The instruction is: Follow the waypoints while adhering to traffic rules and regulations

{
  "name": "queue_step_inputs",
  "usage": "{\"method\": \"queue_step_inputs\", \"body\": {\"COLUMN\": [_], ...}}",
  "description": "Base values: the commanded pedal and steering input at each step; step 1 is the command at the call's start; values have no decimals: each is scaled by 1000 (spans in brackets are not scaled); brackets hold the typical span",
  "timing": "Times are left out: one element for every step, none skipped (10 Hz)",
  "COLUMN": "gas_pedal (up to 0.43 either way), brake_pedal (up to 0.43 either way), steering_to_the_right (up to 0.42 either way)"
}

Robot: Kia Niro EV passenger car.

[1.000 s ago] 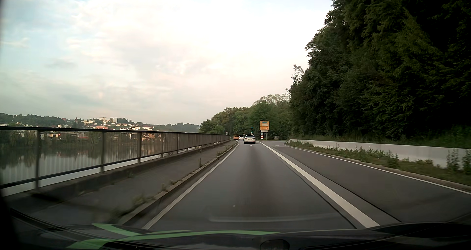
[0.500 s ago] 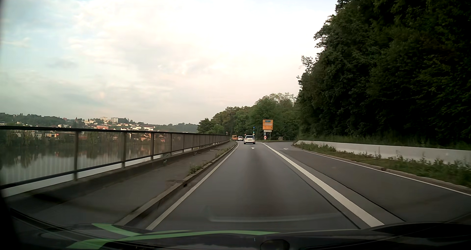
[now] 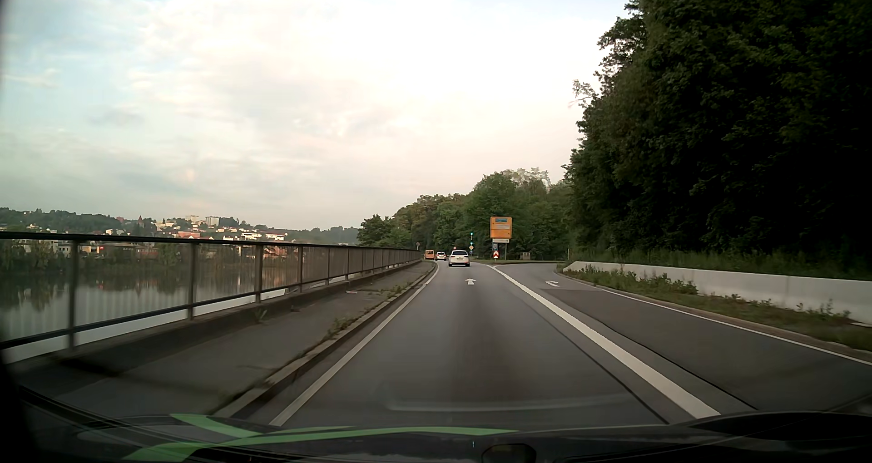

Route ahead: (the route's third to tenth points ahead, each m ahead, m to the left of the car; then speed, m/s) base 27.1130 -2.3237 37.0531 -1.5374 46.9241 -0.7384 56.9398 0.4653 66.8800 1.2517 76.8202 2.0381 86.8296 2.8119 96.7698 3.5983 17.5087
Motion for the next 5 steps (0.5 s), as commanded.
{"method": "queue_step_inputs", "body": {"gas_pedal": [79, 79, 79, 79, 79], "brake_pedal": [0, 0, 0, 0, 0], "steering_to_the_right": [-2, -2, -2, -3, -3]}}
